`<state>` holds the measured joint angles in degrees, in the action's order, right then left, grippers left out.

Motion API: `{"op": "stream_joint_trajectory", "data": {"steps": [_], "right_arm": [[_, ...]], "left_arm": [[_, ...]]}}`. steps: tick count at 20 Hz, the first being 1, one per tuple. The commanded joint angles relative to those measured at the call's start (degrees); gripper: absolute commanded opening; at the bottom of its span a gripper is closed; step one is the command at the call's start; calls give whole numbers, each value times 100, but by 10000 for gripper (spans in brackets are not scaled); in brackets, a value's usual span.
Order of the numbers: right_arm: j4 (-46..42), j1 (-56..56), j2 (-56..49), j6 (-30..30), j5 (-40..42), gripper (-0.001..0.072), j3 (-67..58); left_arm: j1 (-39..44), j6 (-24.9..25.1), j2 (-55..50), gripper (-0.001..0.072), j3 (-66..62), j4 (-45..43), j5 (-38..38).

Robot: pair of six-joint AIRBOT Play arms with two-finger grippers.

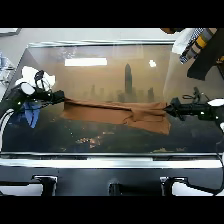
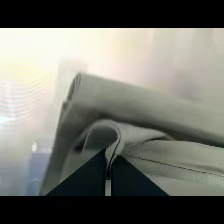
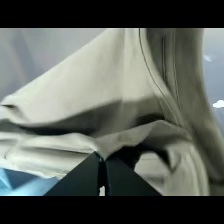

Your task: Fold the clothes and pants, and hang the long-sleeved shirts on hangers.

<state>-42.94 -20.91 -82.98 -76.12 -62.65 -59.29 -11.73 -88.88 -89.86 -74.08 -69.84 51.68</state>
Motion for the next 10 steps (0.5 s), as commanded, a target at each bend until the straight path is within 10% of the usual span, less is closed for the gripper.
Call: {"op": "stream_joint_trajectory", "data": {"steps": [1, 4, 7, 10], "right_arm": [[-562, 433, -426, -334, 461, 27, -284], [-691, 468, -431, -494, 667, 50, -291], [-697, 461, -409, -632, 205, 366, -424], [-1550, 424, -278, -813, -634, 565, -1095]], "left_arm": [[85, 37, -573, 17, -483, -52, 170], [85, 37, -706, 24, -507, -68, 195], [74, 39, -684, 404, -555, -70, 245], [61, 39, -586, 552, -809, -271, 568]]}}
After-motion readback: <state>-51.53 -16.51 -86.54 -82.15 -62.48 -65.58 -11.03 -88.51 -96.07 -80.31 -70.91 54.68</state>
